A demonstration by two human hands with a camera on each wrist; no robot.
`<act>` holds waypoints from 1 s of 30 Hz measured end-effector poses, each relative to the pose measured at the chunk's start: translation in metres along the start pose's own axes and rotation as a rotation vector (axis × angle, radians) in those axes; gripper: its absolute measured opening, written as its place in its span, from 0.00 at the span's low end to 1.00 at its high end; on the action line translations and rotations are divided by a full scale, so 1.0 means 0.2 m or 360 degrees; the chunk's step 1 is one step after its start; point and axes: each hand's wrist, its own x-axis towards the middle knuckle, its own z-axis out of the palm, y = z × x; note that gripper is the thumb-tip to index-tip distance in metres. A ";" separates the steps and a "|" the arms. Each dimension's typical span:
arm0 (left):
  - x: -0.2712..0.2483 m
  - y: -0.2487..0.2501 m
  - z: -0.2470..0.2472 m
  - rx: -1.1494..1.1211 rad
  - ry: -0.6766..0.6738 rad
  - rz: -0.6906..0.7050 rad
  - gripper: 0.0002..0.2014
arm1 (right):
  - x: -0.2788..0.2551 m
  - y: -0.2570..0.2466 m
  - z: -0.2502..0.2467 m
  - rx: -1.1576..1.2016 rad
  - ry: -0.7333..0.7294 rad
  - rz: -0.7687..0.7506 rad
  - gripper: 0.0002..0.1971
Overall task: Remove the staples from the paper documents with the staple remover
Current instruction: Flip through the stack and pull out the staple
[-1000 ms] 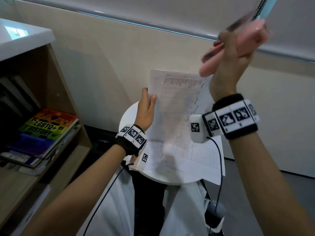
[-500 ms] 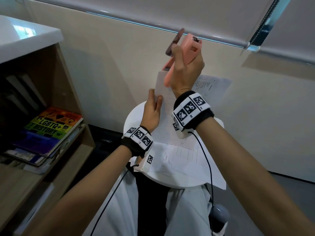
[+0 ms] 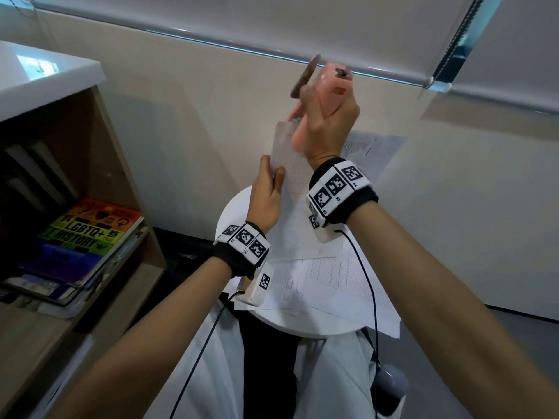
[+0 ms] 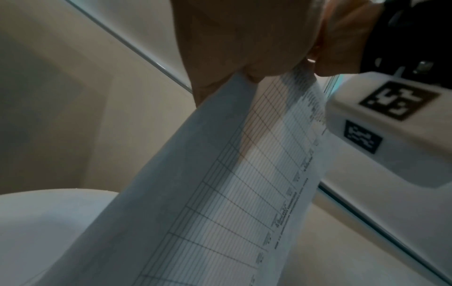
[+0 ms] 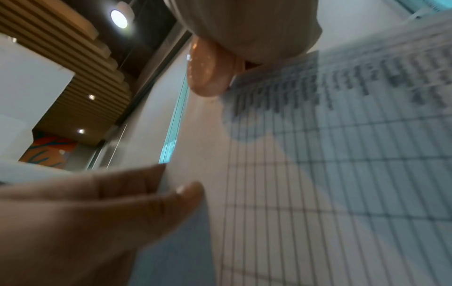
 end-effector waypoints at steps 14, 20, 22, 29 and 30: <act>0.05 0.12 -0.02 -0.0279 -0.0267 -0.0083 0.18 | -0.28 0.13 -0.97 -0.0136 -0.0303 0.0972 0.34; 0.06 -0.09 0.06 -0.0119 -0.0307 -0.0375 0.04 | -0.30 0.24 -1.13 -0.0373 -0.0348 0.1524 0.13; 0.03 -0.23 0.04 0.0218 -0.0329 -0.0592 0.10 | -0.30 0.30 -1.23 -0.0710 -0.0307 0.1684 0.04; -0.21 -0.60 -0.07 0.1578 -0.0537 -0.1272 0.41 | -0.37 0.60 -1.43 -0.1309 -0.0338 0.2056 0.07; -0.24 -0.64 -0.07 0.1643 -0.0483 -0.1254 0.43 | -0.38 0.64 -1.43 -0.1360 -0.0342 0.2047 0.08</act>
